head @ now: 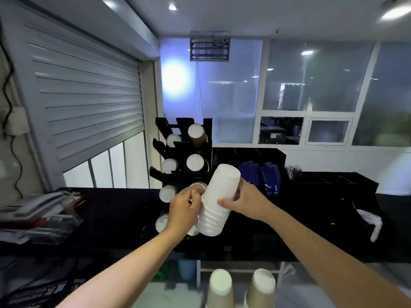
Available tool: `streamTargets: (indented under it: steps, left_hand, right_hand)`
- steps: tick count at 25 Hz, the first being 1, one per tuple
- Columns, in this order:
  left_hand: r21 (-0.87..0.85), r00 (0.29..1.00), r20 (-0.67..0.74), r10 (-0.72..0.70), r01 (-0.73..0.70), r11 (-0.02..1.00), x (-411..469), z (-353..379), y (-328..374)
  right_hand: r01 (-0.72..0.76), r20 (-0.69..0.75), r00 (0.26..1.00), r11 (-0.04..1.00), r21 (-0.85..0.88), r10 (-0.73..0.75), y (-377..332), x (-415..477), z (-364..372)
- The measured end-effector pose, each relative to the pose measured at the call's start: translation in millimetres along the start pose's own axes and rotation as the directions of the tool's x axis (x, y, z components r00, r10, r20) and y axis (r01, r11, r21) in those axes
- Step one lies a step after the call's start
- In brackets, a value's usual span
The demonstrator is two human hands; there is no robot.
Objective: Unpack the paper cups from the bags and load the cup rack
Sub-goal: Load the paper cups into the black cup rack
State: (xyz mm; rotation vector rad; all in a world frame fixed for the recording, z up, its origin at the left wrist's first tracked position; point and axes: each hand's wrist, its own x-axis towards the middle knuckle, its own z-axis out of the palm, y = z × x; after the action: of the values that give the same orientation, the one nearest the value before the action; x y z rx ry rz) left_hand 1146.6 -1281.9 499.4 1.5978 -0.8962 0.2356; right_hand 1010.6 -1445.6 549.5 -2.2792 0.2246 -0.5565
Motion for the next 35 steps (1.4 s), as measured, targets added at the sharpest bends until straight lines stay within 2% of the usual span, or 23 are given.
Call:
streamTargets:
  steps: [4,8,11,15,17,20,22,24,26,28,30,33,35]
  left_hand:
    - [0.093,0.999,0.013,0.036,-0.037,0.995,-21,-35,-36]
    - [0.197,0.990,0.136,0.040,-0.066,0.978,-44,-53,-76]
    - [0.317,0.972,0.214,0.101,-0.166,0.934,-62,-55,-105]
    - [0.323,0.969,0.234,0.084,-0.159,0.933,-72,-54,-128]
    - [0.308,0.970,0.223,0.096,-0.163,0.937,-72,-54,-130]
    - [0.287,0.964,0.238,0.118,-0.186,0.940,-71,-53,-132]
    - [0.272,0.961,0.248,0.125,-0.193,0.943,-73,-51,-135]
    - [0.227,0.968,0.233,0.095,-0.149,0.962,-73,-51,-133]
    - [0.191,0.965,0.250,0.083,-0.134,0.972,-74,-52,-129]
    - [0.174,0.945,0.314,0.089,-0.150,0.973,-73,-51,-127]
    - [0.155,0.939,0.342,0.049,-0.108,0.982,-71,-46,-126]
    - [0.120,0.955,0.295,-0.037,0.001,0.993,-65,-37,-122]
    - [0.122,0.960,0.267,-0.091,0.060,0.991,-61,-34,-119]
  right_hand:
    - [0.056,0.026,0.998,0.998,-0.043,-0.055,-1,-2,43]
    - [0.104,0.040,0.994,0.991,-0.087,-0.101,14,-8,72]
    - [0.140,0.052,0.990,0.980,-0.140,-0.134,29,-16,93]
    - [0.170,-0.005,0.985,0.966,-0.196,-0.174,43,-16,112]
    - [0.192,-0.047,0.976,0.938,-0.290,-0.214,42,-12,114]
    - [0.251,-0.017,0.953,0.816,-0.522,-0.304,47,-9,122]
    - [0.171,-0.014,0.972,0.753,-0.635,-0.233,55,-12,131]
    - [0.075,-0.039,0.990,0.740,-0.668,-0.135,62,-13,136]
    - [0.043,-0.017,0.997,0.784,-0.619,-0.069,64,-16,135]
    - [0.050,0.007,0.998,0.852,-0.521,-0.054,60,-20,132]
    - [0.010,-0.017,1.000,0.917,-0.400,-0.018,60,-23,129]
    - [-0.098,-0.036,0.995,0.979,-0.176,0.093,66,-19,129]
    - [-0.132,-0.035,0.991,0.986,-0.101,0.129,68,-16,132]
